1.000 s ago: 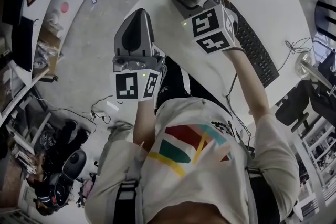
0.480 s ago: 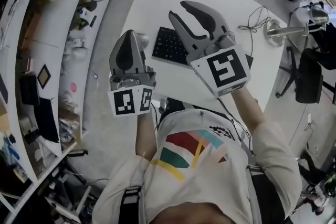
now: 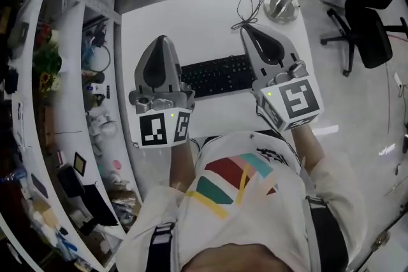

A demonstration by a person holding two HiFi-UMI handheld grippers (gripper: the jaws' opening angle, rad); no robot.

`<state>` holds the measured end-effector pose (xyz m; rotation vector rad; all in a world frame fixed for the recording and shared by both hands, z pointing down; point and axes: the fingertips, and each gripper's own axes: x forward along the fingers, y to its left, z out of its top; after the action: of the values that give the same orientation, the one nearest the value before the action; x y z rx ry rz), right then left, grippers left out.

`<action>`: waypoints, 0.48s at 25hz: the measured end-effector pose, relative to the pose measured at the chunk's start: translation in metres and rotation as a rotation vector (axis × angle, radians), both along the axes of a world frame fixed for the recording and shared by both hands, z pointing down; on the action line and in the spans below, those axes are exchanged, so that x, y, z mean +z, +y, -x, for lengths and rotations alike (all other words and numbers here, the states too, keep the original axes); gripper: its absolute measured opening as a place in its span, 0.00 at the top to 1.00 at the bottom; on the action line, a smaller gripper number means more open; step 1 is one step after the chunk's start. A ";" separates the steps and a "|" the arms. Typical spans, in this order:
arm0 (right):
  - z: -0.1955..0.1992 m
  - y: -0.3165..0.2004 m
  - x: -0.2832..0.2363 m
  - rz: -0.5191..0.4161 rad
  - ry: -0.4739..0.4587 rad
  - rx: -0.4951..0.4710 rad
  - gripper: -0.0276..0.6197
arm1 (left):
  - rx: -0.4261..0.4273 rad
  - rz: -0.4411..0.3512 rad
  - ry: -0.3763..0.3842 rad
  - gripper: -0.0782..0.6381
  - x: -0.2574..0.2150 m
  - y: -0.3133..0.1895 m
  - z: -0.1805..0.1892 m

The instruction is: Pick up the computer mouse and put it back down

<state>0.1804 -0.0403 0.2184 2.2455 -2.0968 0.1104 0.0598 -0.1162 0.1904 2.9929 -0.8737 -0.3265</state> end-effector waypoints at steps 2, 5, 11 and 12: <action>-0.013 0.024 0.013 0.009 -0.031 0.031 0.94 | 0.040 -0.019 -0.026 0.83 -0.008 0.019 -0.018; -0.025 0.049 0.016 0.013 -0.053 0.071 0.94 | 0.087 -0.032 -0.040 0.83 -0.018 0.038 -0.037; -0.059 0.026 0.033 0.009 -0.067 0.028 0.94 | 0.062 -0.034 -0.078 0.83 -0.002 0.022 -0.073; -0.062 0.024 0.034 0.011 -0.060 0.026 0.94 | 0.062 -0.031 -0.076 0.83 0.000 0.021 -0.076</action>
<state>0.2424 -0.0161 0.2520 2.2916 -2.0917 0.1928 0.1361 -0.0957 0.1904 3.0717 -0.7863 -0.2296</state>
